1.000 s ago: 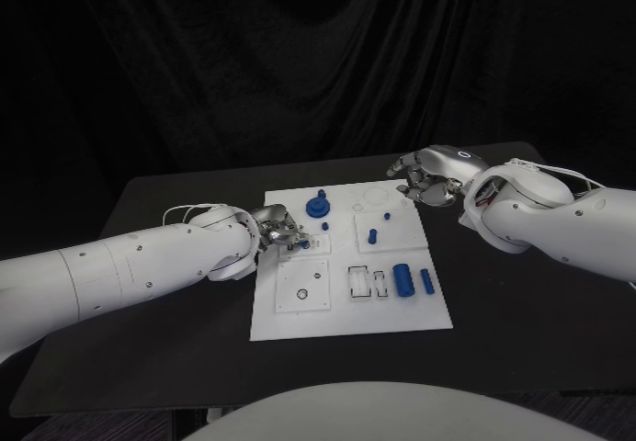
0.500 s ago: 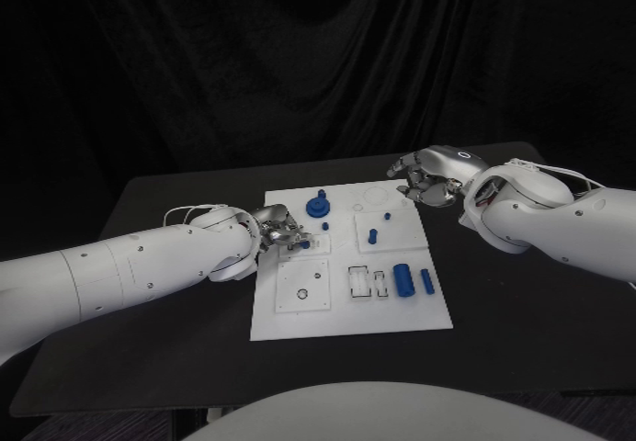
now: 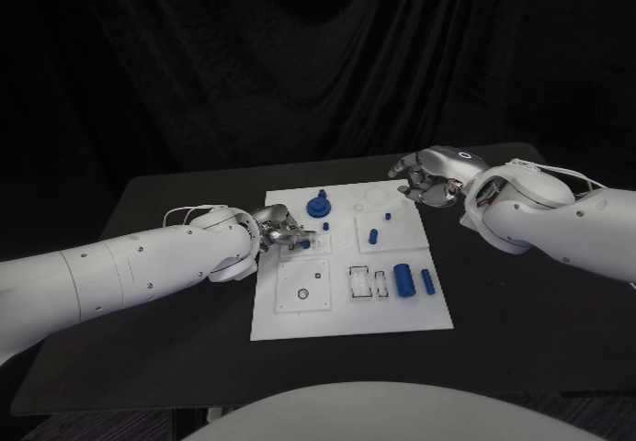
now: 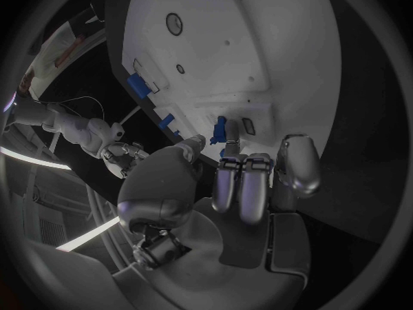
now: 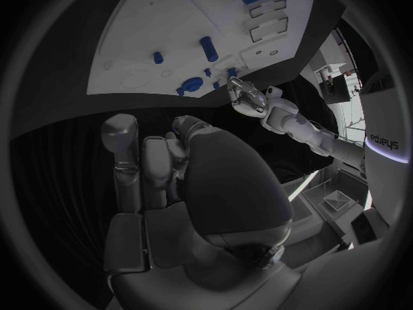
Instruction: Assemble the parts on the task board
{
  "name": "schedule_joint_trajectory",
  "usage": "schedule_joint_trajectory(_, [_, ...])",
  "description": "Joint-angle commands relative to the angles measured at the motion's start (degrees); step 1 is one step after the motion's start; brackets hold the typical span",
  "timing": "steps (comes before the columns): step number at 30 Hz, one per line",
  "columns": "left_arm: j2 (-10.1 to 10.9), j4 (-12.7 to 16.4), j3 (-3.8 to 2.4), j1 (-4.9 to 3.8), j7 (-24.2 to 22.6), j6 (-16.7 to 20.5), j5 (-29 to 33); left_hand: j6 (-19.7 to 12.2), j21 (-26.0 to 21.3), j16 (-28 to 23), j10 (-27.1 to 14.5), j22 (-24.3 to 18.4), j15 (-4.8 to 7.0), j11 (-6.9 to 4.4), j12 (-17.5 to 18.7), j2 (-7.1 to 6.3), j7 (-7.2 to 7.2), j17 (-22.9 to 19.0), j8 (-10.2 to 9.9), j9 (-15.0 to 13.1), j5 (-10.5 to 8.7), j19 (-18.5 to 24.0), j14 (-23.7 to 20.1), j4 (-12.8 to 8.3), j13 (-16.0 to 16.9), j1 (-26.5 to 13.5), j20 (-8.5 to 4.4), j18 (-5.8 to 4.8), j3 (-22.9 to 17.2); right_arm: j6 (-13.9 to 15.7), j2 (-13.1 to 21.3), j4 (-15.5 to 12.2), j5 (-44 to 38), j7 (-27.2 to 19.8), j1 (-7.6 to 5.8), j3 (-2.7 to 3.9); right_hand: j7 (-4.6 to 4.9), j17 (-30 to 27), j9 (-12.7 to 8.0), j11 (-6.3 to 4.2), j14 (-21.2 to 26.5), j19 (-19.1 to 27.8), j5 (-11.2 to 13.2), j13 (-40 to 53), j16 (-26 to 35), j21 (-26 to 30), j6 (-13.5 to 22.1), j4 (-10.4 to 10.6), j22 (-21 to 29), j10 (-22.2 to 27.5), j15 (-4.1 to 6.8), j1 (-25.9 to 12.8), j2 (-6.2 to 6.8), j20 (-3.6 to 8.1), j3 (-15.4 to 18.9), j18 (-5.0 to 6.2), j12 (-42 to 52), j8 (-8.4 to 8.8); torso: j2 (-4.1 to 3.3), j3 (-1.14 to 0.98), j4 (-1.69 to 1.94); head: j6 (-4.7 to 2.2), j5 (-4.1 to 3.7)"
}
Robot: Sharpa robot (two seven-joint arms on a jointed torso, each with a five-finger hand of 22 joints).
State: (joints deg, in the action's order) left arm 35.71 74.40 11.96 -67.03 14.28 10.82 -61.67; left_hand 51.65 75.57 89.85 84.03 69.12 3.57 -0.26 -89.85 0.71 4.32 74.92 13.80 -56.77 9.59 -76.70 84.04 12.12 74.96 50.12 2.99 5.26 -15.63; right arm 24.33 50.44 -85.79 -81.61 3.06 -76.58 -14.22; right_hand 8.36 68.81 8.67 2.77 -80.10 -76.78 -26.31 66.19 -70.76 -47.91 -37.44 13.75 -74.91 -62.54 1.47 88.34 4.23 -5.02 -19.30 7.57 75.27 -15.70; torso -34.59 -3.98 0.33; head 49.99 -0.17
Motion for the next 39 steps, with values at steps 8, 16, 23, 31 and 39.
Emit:
schedule_joint_trajectory(8, [0.15, 0.04, 0.11, 0.38, -1.0, 0.32, 0.14, 2.19, -0.63, 0.15, 5.97, 0.56, -0.37, 0.08, -0.15, 2.04, -0.32, 15.08, -0.13, -1.56, -3.51, -0.17, 5.96, 4.65, 15.04, -3.63, 0.23, 0.25, 6.75, -0.5, -0.02, 0.0, -0.16, 1.17, 0.14, 0.05, -0.05, -0.08, -0.05, 0.02, 0.21, 0.43, -0.29, -0.15, 0.39, 0.43, -0.52, 0.01, -5.36, 0.62, -0.34, -0.3, 0.12, 0.15, -0.33, -0.2, -0.36, 0.2, 0.0, 0.0, -0.01, 0.01, 0.06])
schedule_joint_trajectory(16, [0.26, 0.04, 0.11, 0.4, -3.04, 1.81, 0.14, 2.91, -1.09, 0.15, 5.97, 0.81, 0.14, -0.55, -0.15, 5.77, -1.09, 15.08, 2.99, -6.82, -1.51, -0.06, 5.96, 4.53, 15.04, -4.22, -0.23, 0.29, 9.46, -0.54, -0.02, 0.01, -0.16, 1.23, 0.14, 0.05, -0.05, -0.08, -0.05, 0.02, 0.21, 0.43, -0.29, -0.15, 0.39, 0.43, -0.52, 0.01, -5.36, 0.62, -0.34, -0.3, 0.12, 0.15, -0.33, -0.2, -0.36, 0.2, -0.05, 0.01, -0.01, 0.01, 0.14])
schedule_joint_trajectory(23, [0.31, -0.06, 0.11, 0.41, -4.09, 2.1, 0.14, 2.77, -1.26, 0.15, 5.97, 1.13, 0.43, -0.89, -0.15, 7.4, -1.49, 15.08, 4.82, -10.26, 0.63, -0.13, 5.96, 4.58, 15.04, -3.03, -0.5, 0.28, 10.14, -0.6, -0.02, -0.03, -0.16, 1.23, 0.15, 0.05, -0.04, -0.13, -0.08, 0.04, 0.25, 0.49, -0.28, -0.53, 0.44, 0.58, -0.62, 0.05, -5.32, 1.07, -0.35, -0.4, 0.11, 0.14, -0.43, -0.18, -0.6, 0.17, -0.06, -0.02, -0.03, 0.01, 0.17])
schedule_joint_trajectory(31, [0.3, -0.11, 0.11, 0.42, -5.36, 2.09, 0.14, 2.54, -1.42, 0.15, 5.97, 1.24, 0.55, -1.04, -0.15, 8.85, -1.65, 15.08, 5.64, -12.04, 1.83, -0.11, 5.96, 4.64, 15.04, -2.71, -0.63, 0.29, 10.27, -0.66, 0.0, -0.07, -0.16, 1.23, 0.15, 0.05, -0.04, -0.13, -0.08, 0.04, 0.25, 0.49, -0.28, -0.53, 0.44, 0.58, -0.62, 0.05, -5.32, 1.07, -0.35, -0.4, 0.11, 0.14, -0.43, -0.18, -0.6, 0.17, -0.05, -0.01, 0.01, 0.01, 0.13])
schedule_joint_trajectory(39, [0.2, -0.21, 0.11, 0.43, -5.3, 1.29, 0.14, 2.59, -1.57, 0.15, 5.97, 1.36, 0.64, -1.16, -0.15, 9.65, -1.79, 15.08, 6.11, -13.2, 3.28, -0.09, 5.96, 4.55, 15.04, -2.2, -0.72, 0.29, 10.31, -0.82, -0.01, -0.1, -0.16, 1.24, 0.15, 0.05, -0.04, -0.13, -0.08, 0.04, 0.25, 0.49, -0.28, -0.53, 0.44, 0.58, -0.62, 0.05, -5.32, 1.07, -0.35, -0.4, 0.11, 0.14, -0.43, -0.18, -0.6, 0.17, -0.02, 0.0, 0.02, 0.01, 0.22])
